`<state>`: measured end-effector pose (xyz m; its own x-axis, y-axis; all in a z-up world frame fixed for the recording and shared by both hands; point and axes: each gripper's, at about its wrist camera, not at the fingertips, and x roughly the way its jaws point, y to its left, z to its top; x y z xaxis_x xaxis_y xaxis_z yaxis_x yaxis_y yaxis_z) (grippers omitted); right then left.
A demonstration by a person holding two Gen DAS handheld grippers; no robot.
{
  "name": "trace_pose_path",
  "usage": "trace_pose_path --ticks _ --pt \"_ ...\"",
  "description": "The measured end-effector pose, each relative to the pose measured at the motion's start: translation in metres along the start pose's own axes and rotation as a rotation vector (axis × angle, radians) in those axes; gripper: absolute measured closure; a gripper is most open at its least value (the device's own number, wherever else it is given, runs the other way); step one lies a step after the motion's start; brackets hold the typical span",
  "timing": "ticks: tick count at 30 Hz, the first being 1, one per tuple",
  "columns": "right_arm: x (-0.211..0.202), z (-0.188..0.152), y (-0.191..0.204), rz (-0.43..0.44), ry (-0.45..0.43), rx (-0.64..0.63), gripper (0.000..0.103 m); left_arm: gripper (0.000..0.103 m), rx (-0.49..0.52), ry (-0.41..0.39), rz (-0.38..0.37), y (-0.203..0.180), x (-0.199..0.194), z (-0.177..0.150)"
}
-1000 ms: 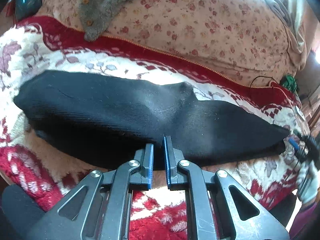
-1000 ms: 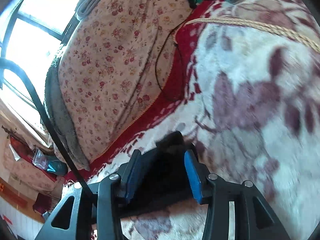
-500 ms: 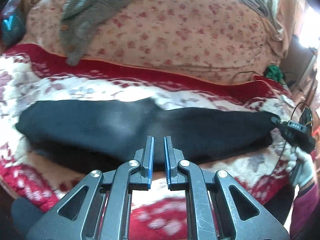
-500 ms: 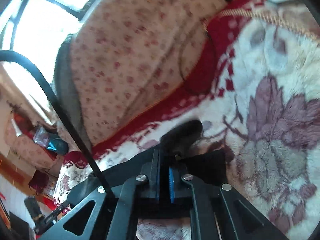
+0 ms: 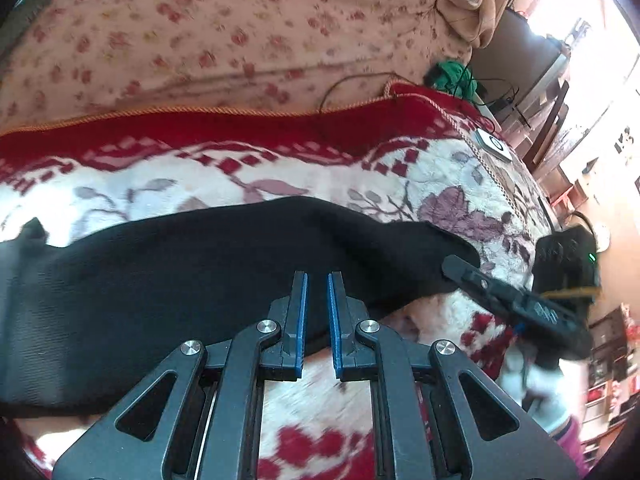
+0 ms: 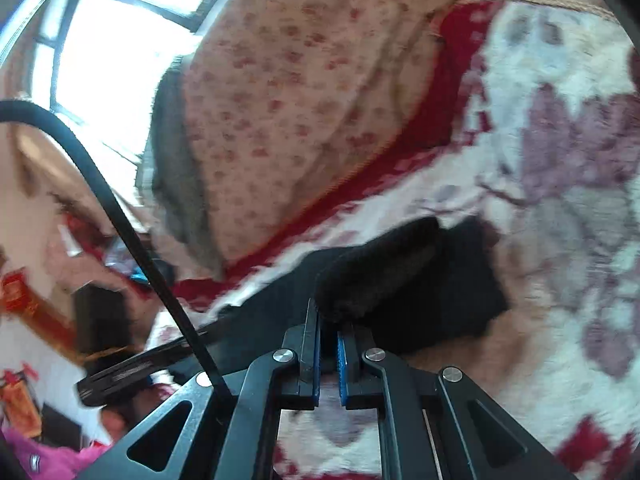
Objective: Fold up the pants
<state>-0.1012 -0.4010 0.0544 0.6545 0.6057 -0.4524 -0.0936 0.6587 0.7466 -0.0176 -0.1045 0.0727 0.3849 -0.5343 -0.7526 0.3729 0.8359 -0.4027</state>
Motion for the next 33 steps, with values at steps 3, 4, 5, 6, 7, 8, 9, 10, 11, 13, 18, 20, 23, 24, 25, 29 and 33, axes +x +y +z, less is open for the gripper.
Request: trace_pose_path --ticks 3,4,5,6,7,8,9,10,11,13,18,20,23,24,25,29,33 --pt "0.012 0.001 0.019 0.105 -0.005 -0.039 0.097 0.095 -0.046 -0.021 0.011 0.005 0.001 0.001" --pt "0.019 0.001 0.025 0.131 0.004 -0.054 0.097 0.096 -0.059 -0.042 0.034 0.010 -0.002 0.000" --pt "0.030 0.001 0.034 0.172 0.024 -0.076 0.097 0.095 -0.074 -0.059 0.061 0.017 -0.007 -0.002" --pt "0.039 0.001 0.040 0.200 0.041 -0.082 0.097 0.095 -0.092 -0.075 0.097 0.026 -0.012 -0.004" --pt "0.048 0.000 0.044 0.233 0.065 -0.080 0.095 0.095 -0.111 -0.080 0.131 0.037 -0.015 -0.006" --pt "0.061 -0.004 0.048 0.295 0.118 -0.067 0.093 0.095 -0.129 -0.078 0.158 0.045 -0.016 -0.007" --pt "0.069 -0.008 0.050 0.333 0.171 -0.052 0.085 0.095 -0.150 -0.069 0.176 0.056 -0.015 -0.008" --pt "0.075 -0.011 0.051 0.349 0.224 -0.036 0.078 0.095 -0.168 -0.057 0.192 0.065 -0.013 -0.008" --pt "0.074 -0.011 0.050 0.339 0.253 -0.034 0.076 0.096 -0.194 -0.041 0.209 0.074 -0.010 -0.008" --pt "0.047 -0.002 0.043 0.224 0.174 -0.080 0.076 0.095 -0.222 -0.023 0.205 0.083 -0.005 -0.009" --pt "-0.030 0.042 0.006 -0.171 -0.017 -0.106 0.062 0.095 -0.170 -0.039 0.186 0.070 0.003 -0.006" --pt "-0.025 0.054 -0.013 -0.315 0.046 -0.098 0.062 0.095 -0.150 -0.030 0.173 0.062 0.010 -0.004" --pt "-0.001 0.056 -0.044 -0.262 0.137 0.024 0.062 0.095 -0.110 -0.019 0.159 0.048 0.018 -0.002" --pt "0.010 0.054 -0.051 -0.250 0.159 0.055 0.062 0.095 -0.087 -0.009 0.155 0.042 0.022 -0.002" --pt "0.018 0.054 -0.055 -0.277 0.181 0.063 0.062 0.095 -0.074 -0.003 0.150 0.038 0.025 0.001" --pt "0.029 0.052 -0.062 -0.213 0.214 0.117 0.062 0.095 -0.026 0.013 0.090 0.019 0.035 0.008" --pt "0.030 0.049 -0.037 -0.200 0.190 -0.026 0.091 0.095 0.005 0.050 0.067 0.003 0.049 0.008"
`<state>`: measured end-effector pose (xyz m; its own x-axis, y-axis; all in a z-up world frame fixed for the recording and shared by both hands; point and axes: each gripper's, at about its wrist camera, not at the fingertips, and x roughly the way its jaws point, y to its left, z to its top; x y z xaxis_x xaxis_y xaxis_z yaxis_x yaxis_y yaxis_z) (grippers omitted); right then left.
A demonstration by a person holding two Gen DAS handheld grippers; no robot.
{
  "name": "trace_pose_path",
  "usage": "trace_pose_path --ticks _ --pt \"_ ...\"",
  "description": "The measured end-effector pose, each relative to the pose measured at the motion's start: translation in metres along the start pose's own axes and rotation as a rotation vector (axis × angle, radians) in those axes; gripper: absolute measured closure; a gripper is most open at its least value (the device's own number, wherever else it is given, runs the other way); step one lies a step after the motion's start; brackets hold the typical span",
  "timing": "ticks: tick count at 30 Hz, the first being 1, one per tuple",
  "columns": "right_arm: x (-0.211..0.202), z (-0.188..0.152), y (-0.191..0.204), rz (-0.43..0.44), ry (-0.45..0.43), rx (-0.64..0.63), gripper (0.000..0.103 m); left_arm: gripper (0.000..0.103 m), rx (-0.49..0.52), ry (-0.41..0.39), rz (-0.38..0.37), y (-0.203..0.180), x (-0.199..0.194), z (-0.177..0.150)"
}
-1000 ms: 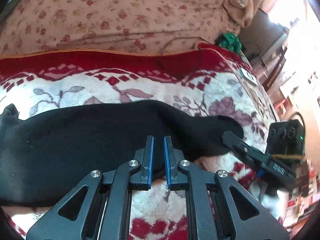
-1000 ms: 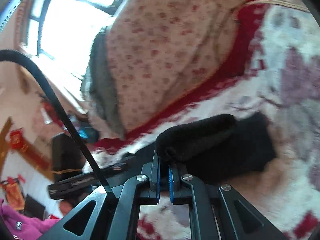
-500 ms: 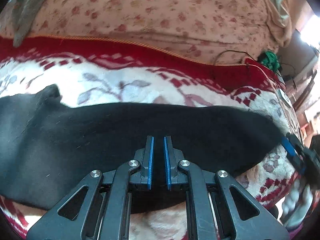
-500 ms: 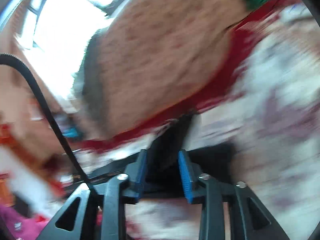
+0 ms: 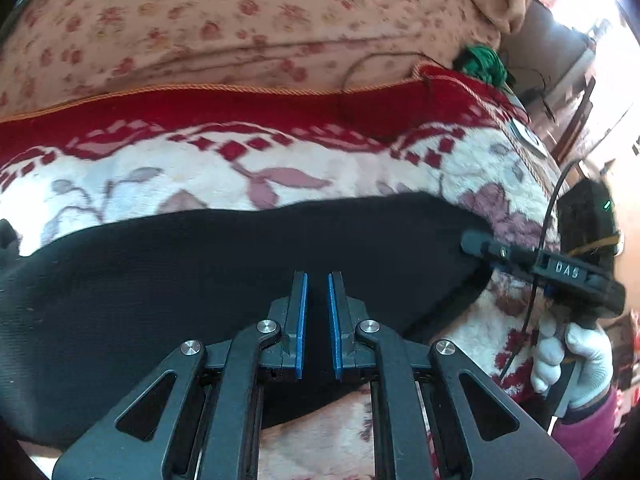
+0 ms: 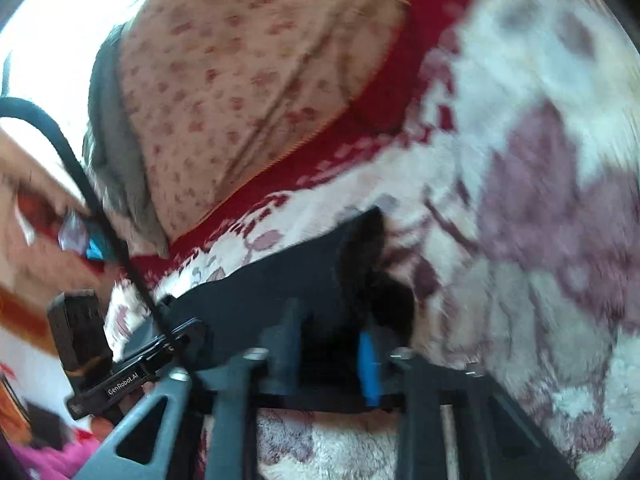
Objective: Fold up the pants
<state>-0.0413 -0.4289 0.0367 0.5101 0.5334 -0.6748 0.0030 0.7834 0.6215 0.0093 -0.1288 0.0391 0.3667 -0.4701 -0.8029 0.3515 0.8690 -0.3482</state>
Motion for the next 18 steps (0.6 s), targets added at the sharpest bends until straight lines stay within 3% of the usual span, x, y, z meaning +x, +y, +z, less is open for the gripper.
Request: trace_pose_path --ticks 4,10,11,12,14,18 --pt "-0.002 0.019 0.030 0.052 -0.077 -0.093 0.096 0.095 -0.002 -0.012 -0.014 -0.004 -0.006 0.006" --pt "-0.013 0.058 0.108 0.133 -0.172 -0.280 0.096 0.095 -0.092 -0.078 -0.046 0.014 -0.032 0.028" --pt "-0.022 0.057 0.116 0.143 -0.192 -0.311 0.096 0.091 -0.094 -0.079 -0.050 0.015 -0.033 0.029" --pt "-0.029 0.055 0.121 0.135 -0.209 -0.336 0.096 0.081 -0.090 -0.067 -0.056 0.015 -0.031 0.029" --pt "-0.039 0.047 0.113 0.057 -0.198 -0.344 0.096 0.071 -0.084 -0.030 -0.069 0.014 -0.022 0.025" --pt "-0.031 0.012 0.059 -0.182 -0.035 -0.262 0.096 0.071 -0.042 0.068 -0.071 0.008 0.001 0.004"
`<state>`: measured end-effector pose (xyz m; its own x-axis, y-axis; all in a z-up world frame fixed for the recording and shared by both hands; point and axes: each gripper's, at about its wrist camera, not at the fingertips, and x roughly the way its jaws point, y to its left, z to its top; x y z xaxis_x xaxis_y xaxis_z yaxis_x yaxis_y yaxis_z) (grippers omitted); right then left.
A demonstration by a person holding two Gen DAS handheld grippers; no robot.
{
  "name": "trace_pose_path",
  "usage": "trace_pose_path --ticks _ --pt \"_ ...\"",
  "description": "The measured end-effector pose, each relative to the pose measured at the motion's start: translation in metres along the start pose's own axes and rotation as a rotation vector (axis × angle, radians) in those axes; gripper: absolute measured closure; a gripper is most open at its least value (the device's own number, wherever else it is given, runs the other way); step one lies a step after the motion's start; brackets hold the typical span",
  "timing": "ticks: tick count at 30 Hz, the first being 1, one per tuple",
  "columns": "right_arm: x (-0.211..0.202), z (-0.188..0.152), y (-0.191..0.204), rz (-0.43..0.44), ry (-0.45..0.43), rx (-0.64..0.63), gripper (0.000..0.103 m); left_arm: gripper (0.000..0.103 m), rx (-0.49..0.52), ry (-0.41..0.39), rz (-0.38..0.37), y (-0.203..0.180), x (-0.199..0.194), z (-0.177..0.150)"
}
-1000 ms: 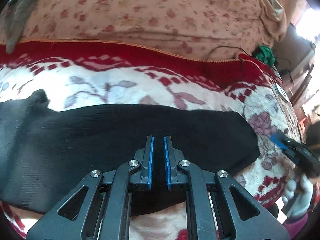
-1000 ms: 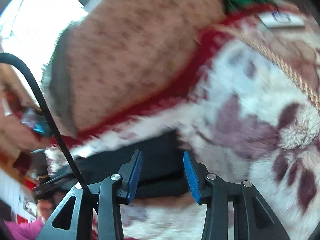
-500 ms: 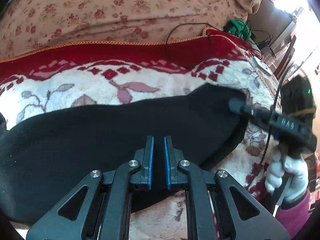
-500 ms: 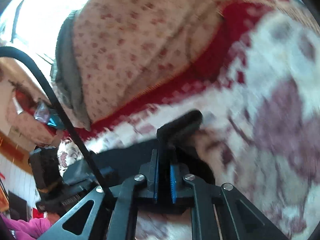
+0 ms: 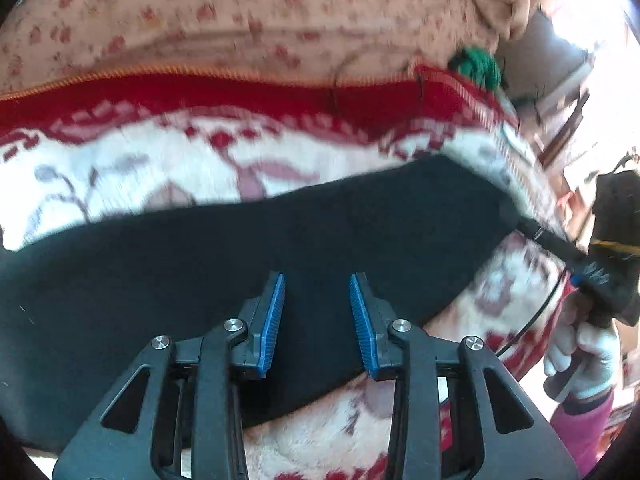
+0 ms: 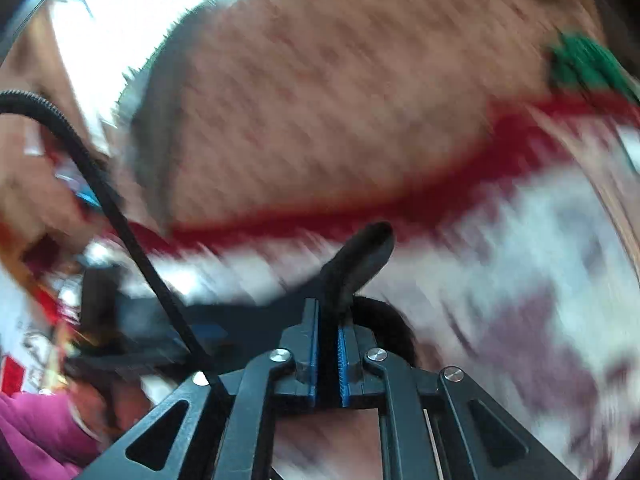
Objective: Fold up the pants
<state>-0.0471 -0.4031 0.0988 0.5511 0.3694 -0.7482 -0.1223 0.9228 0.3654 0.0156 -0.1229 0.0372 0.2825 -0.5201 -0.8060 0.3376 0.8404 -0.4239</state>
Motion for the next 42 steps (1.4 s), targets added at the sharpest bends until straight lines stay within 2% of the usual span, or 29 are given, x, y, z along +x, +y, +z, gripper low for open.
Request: trace_pose_path --ticks 2,3,5,7,8,10,13,17,22,24,26,28,29,32,36,42 --pt "0.000 -0.027 -0.025 -0.149 0.077 0.057 0.096 0.071 0.031 -0.004 0.013 -0.003 0.001 -0.008" --pt "-0.005 -0.034 -0.034 -0.153 0.072 0.089 0.096 0.071 0.058 -0.014 0.026 -0.006 -0.002 -0.010" --pt "-0.017 -0.039 -0.043 -0.110 0.032 0.158 0.096 0.071 0.071 -0.015 0.035 -0.007 -0.007 -0.011" --pt "-0.027 -0.040 -0.043 -0.004 -0.031 0.209 0.093 0.071 0.066 -0.032 0.035 -0.004 -0.016 -0.013" --pt "-0.026 -0.042 -0.043 0.086 -0.051 0.250 0.091 0.071 0.068 -0.050 0.045 -0.002 -0.023 -0.015" --pt "-0.012 -0.045 -0.039 0.170 -0.038 0.307 0.087 0.071 0.073 -0.076 0.066 0.000 -0.032 -0.018" --pt "0.015 -0.056 -0.039 0.165 0.017 0.364 0.086 0.071 0.064 -0.081 0.072 0.008 -0.043 -0.025" --pt "0.035 -0.065 -0.047 0.196 0.043 0.458 0.086 0.071 0.031 -0.098 0.082 0.025 -0.060 -0.036" --pt "0.042 -0.069 -0.055 0.270 -0.003 0.539 0.086 0.071 -0.089 -0.138 0.080 0.061 -0.084 -0.046" --pt "0.046 -0.072 -0.054 0.253 0.019 0.575 0.086 0.071 -0.137 -0.153 0.101 0.076 -0.094 -0.047" --pt "0.040 -0.072 -0.052 0.251 -0.003 0.576 0.080 0.071 -0.162 -0.175 0.100 0.087 -0.107 -0.051" --pt "0.028 -0.075 -0.049 0.227 -0.020 0.558 0.063 0.071 -0.174 -0.212 0.116 0.099 -0.125 -0.056" --pt "0.025 -0.077 -0.049 0.209 -0.020 0.549 0.062 0.071 -0.185 -0.233 0.133 0.106 -0.135 -0.061" --pt "0.024 -0.080 -0.052 0.165 -0.001 0.544 0.062 0.071 -0.245 -0.257 0.159 0.130 -0.156 -0.074" --pt "0.034 -0.076 -0.055 0.190 -0.016 0.565 0.062 0.071 -0.355 -0.316 0.220 0.168 -0.192 -0.105" --pt "0.045 -0.071 -0.051 0.229 -0.089 0.550 0.084 0.068 -0.563 -0.403 0.306 0.232 -0.227 -0.146"
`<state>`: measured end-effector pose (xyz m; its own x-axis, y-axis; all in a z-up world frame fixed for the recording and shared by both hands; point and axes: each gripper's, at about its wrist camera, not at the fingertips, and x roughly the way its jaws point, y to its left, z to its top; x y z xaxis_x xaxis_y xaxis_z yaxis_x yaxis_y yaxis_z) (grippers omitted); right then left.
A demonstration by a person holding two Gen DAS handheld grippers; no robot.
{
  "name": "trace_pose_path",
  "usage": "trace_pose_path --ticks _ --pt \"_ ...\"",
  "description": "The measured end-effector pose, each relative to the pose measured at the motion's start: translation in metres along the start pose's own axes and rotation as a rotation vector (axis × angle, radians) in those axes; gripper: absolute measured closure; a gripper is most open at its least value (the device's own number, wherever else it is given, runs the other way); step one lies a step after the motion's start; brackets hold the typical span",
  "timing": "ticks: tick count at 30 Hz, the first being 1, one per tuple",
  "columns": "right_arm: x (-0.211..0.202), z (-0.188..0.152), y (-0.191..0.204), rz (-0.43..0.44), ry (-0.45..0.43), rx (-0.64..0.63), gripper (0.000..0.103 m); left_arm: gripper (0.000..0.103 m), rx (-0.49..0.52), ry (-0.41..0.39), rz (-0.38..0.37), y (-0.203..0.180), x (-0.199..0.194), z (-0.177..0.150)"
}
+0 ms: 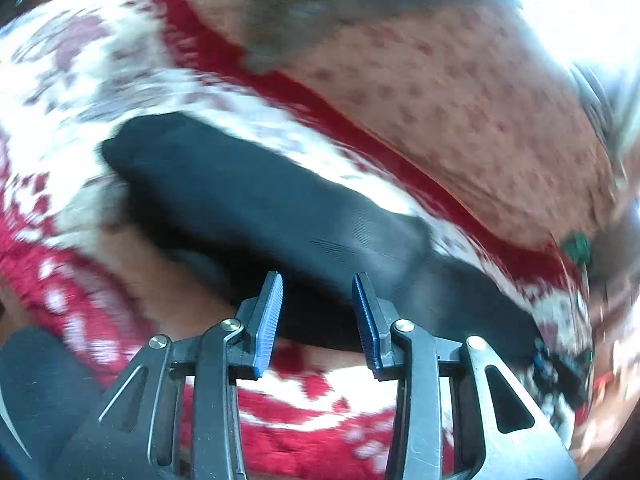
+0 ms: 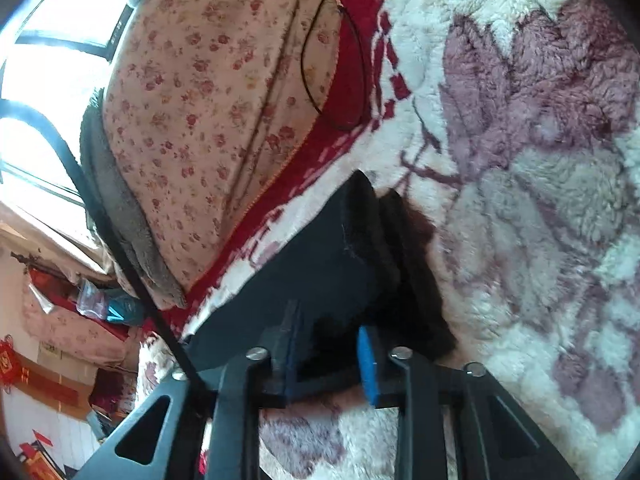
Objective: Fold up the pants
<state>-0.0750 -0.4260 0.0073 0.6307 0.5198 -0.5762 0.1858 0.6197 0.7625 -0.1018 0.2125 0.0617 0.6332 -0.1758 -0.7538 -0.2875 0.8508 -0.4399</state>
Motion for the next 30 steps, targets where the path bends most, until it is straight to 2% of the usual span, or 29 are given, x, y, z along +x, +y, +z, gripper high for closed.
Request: trace_pose_path --ticks 2,6,9,11,12,17,18,20,24,26,30 --pt "-0.003 0.001 -0.002 0.028 -0.027 0.014 0.086 0.068 -0.064 -0.011 -0.009 0.020 0.000 0.005" --pt "-0.001 -0.001 0.005 0.014 -0.026 -0.013 0.086 0.066 -0.184 0.000 -0.101 0.046 0.006 0.014" --pt "0.006 -0.005 0.007 -0.006 -0.019 -0.008 0.086 0.064 -0.182 -0.010 -0.103 0.041 0.009 0.015" --pt "0.009 -0.008 0.006 0.001 -0.022 0.010 0.086 0.054 -0.165 -0.020 -0.116 0.036 0.011 0.017" --pt "0.009 -0.008 0.007 0.004 -0.029 0.008 0.086 0.052 -0.158 -0.024 -0.121 0.034 0.012 0.020" --pt "0.013 -0.006 0.014 0.037 -0.013 -0.042 0.088 0.052 -0.122 -0.076 -0.103 0.025 0.028 0.037" --pt "0.012 -0.006 0.015 0.037 -0.029 -0.050 0.096 0.066 -0.114 -0.082 -0.087 0.024 0.033 0.041" --pt "0.010 -0.005 0.012 0.054 -0.055 -0.035 0.098 0.094 -0.087 -0.065 -0.026 0.021 0.047 0.049" --pt "0.001 -0.005 0.022 0.092 -0.082 -0.064 0.099 0.098 -0.048 -0.075 -0.025 0.011 0.047 0.053" --pt "-0.009 -0.006 0.032 0.102 -0.094 -0.097 0.099 0.098 -0.009 -0.096 -0.046 0.004 0.034 0.051" --pt "-0.028 -0.008 0.039 0.107 -0.112 -0.119 0.099 0.098 -0.005 -0.095 -0.097 0.006 0.015 0.047"
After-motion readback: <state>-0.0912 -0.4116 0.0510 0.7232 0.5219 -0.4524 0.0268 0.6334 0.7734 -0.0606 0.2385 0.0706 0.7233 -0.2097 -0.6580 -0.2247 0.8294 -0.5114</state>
